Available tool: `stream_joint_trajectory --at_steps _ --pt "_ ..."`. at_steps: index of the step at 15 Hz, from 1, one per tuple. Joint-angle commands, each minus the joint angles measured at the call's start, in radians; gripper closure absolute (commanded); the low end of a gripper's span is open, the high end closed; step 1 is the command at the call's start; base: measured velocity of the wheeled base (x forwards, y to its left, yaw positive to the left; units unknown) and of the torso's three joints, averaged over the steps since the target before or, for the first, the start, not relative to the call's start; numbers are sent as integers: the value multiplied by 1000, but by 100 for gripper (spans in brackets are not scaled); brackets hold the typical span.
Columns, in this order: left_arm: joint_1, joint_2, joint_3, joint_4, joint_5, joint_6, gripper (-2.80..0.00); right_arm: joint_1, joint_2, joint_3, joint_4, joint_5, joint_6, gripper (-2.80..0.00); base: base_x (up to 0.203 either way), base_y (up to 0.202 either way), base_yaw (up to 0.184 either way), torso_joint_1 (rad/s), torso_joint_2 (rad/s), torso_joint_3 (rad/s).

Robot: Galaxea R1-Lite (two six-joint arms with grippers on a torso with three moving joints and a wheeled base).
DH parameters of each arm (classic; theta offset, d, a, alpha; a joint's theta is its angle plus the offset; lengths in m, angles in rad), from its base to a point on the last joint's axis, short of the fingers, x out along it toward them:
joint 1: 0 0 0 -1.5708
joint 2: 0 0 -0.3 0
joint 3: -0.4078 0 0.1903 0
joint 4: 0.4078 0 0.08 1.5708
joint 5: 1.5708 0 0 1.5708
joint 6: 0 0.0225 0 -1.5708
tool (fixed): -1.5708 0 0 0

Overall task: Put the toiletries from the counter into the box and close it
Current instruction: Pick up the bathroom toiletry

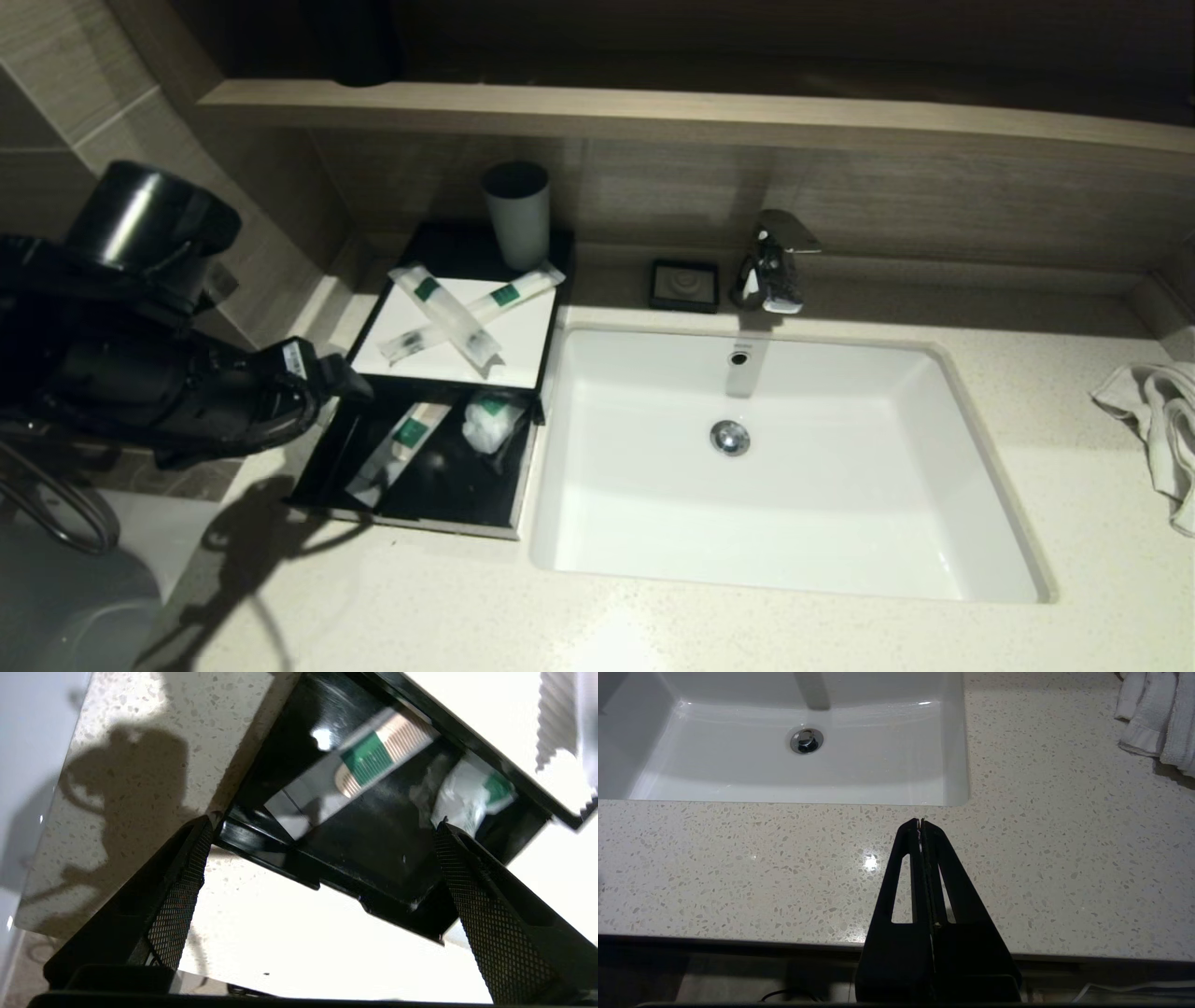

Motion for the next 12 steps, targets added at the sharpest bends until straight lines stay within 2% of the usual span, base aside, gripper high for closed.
stream_joint_trajectory --at_steps 1,3,6,7,9,12 --pt "0 -54 11 2 -36 87 -280 0 2 0 0 0 0 0 0 0 0 0 0 0" --pt "2 -67 31 -1 -46 173 -280 0 2 0 -1 0 0 0 0 0 0 0 0 0" --pt "8 -95 59 -1 -46 201 -280 -1 2 0 0 0 0 0 0 0 0 0 0 0" --pt "8 -107 70 -2 -45 208 0 0 2 0 0 0 0 0 0 0 0 0 0 0" --pt "12 -113 92 -14 -45 256 0 0 2 0 -1 0 0 0 0 0 0 0 0 0" --pt "69 -109 157 -138 -46 266 0 0 1 0 -1 0 0 0 0 0 0 0 0 0"
